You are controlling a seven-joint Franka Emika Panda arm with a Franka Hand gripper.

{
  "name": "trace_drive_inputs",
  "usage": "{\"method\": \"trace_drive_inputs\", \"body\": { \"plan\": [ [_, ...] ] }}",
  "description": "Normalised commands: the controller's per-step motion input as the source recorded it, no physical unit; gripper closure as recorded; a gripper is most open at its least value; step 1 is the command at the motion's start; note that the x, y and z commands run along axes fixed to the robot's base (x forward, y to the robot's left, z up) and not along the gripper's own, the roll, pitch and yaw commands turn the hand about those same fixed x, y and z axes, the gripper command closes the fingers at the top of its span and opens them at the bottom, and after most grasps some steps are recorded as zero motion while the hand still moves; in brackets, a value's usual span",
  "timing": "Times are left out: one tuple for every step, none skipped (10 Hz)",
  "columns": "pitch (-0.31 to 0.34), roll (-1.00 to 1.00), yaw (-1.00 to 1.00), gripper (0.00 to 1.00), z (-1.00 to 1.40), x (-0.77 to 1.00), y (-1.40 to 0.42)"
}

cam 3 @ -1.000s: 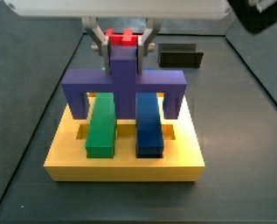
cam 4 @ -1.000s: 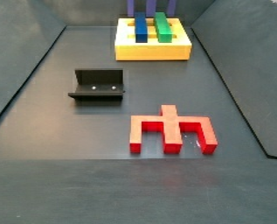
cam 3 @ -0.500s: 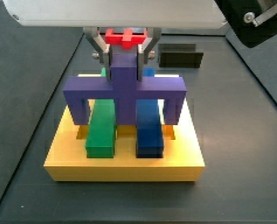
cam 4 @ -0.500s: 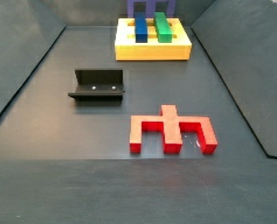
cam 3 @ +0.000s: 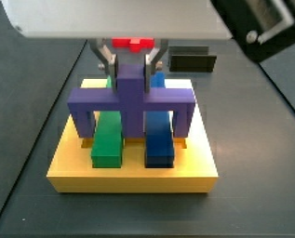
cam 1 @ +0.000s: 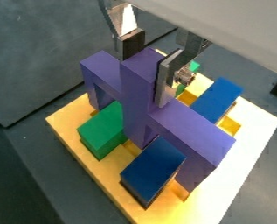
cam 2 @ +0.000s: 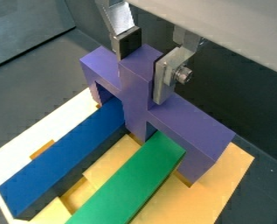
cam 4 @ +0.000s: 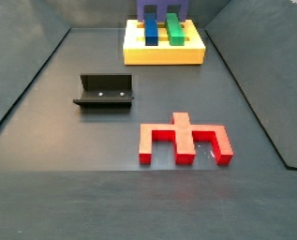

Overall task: Pick up the purple object. Move up. Move to above the board. Insert the purple object.
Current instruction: Insert the purple object.

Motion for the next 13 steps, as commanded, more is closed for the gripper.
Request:
{"method": "trace_drive_inputs", "body": {
  "plan": [
    [-0.087, 0.0, 0.03, 1.0, -0.19, 0.0, -0.05],
    [-0.02, 0.11, 0.07, 1.0, -0.08, 0.0, -0.03],
    [-0.006, 0.12, 0.1, 1.0, -0.05, 0.0, 0.0],
    [0.0, 0.15, 0.07, 1.0, -0.05, 0.0, 0.0],
    [0.0, 0.16, 0.03, 1.0, -0.1, 0.0, -0.07],
    [0.0, 0.2, 0.1, 1.0, -0.14, 0.02, -0.12],
    [0.0, 0.18, 0.08, 1.0, -0.14, 0.06, -0.14],
    [0.0, 0.18, 0.05, 1.0, -0.15, 0.11, -0.14],
    [0.009, 0.18, 0.01, 1.0, -0.16, 0.18, -0.11],
    [0.02, 0.2, 0.0, 1.0, -0.15, 0.23, -0.09],
    [0.03, 0.2, 0.0, 1.0, -0.14, 0.2, -0.04],
    [0.043, 0.19, 0.0, 1.0, -0.07, 0.05, 0.0],
    [0.01, 0.12, 0.07, 1.0, 0.01, 0.0, 0.01]
  ]
}}
